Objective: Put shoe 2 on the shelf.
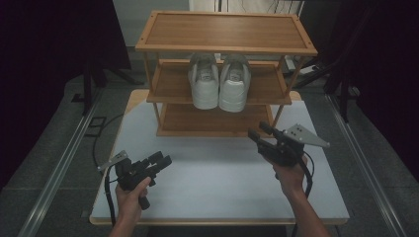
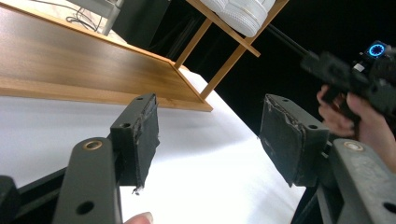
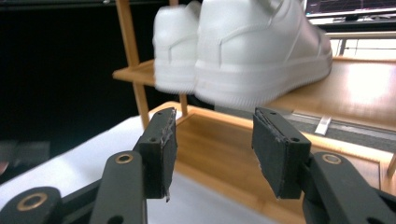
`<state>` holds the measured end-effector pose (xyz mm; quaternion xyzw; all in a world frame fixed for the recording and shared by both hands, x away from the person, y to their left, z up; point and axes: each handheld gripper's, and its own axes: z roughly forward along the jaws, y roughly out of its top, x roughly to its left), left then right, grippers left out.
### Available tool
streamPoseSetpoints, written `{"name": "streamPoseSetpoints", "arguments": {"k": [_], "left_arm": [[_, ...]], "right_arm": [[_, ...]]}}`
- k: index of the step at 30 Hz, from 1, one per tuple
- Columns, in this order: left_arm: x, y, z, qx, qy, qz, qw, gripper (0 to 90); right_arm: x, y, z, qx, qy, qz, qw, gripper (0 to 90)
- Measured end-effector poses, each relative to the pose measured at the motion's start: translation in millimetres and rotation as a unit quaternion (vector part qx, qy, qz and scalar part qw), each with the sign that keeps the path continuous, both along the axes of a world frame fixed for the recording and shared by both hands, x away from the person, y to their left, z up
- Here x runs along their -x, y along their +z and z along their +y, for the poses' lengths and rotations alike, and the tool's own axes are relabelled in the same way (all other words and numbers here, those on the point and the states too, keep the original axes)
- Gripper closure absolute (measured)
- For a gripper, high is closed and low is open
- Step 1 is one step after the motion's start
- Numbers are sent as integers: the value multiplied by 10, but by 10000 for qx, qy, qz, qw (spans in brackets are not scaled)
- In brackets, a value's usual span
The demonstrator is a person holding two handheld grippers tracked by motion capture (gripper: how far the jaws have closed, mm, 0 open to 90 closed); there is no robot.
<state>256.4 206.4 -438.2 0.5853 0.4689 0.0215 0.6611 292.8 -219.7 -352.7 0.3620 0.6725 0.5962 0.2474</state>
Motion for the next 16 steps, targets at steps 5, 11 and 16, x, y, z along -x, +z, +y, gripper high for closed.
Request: {"name": "streamPoseSetpoints", "arguments": {"k": [5, 11, 16], "left_arm": [[-1, 4, 22, -43, 52, -12, 10000, 366], [-11, -11, 23, -86, 71, 7, 9999, 366], [-23, -38, 0, -160, 102, 52, 9998, 355]], "right_arm": [[184, -210, -95, 22, 70, 37, 10000, 485], [240, -378, -158, 28, 17, 140, 9999, 473], [222, -383, -137, 128, -55, 108, 9998, 434]]}}
